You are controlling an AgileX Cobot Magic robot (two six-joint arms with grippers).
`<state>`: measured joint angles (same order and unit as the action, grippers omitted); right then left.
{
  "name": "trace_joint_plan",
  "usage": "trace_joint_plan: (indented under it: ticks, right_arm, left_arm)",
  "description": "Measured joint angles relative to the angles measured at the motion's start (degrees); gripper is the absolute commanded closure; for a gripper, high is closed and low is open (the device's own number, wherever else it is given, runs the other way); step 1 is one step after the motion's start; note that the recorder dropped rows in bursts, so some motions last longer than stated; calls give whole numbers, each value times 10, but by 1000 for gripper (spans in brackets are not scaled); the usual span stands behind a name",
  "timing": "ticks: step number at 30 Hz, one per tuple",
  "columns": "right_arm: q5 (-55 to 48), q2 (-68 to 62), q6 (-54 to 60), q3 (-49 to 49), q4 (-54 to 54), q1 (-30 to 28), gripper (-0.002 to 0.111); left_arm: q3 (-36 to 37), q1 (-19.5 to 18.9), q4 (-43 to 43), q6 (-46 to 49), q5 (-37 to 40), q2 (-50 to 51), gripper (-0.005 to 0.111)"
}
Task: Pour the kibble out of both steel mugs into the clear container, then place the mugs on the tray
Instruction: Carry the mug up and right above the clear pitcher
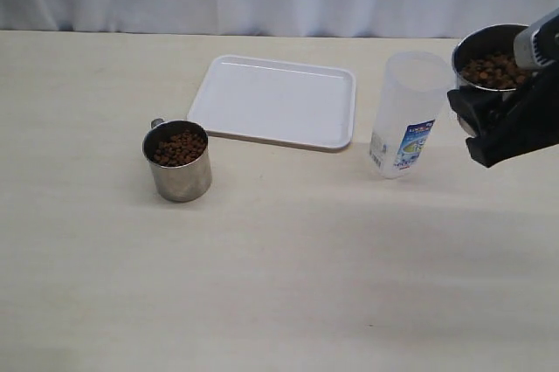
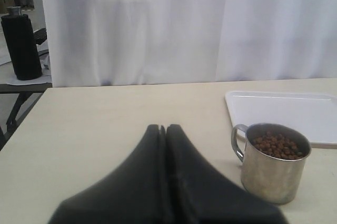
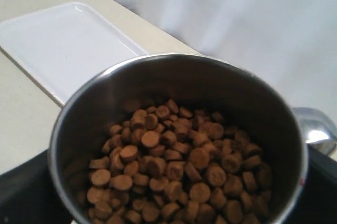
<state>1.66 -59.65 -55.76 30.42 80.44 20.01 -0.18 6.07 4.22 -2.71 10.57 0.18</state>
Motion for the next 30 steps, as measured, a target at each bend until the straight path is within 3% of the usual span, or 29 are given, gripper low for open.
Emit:
trace_joint_plan:
  ticks: [15, 24, 30]
  right_arm:
    - [-69, -52, 89, 92, 31, 0, 104]
    - [-87, -158, 93, 138, 155, 0, 104]
    - [-120, -193, 93, 159, 182, 0, 104]
  left_arm:
    - [0, 0, 0, 0, -1, 0, 107]
    - [0, 0, 0, 0, -1, 0, 107]
    - [0, 0, 0, 0, -1, 0, 107]
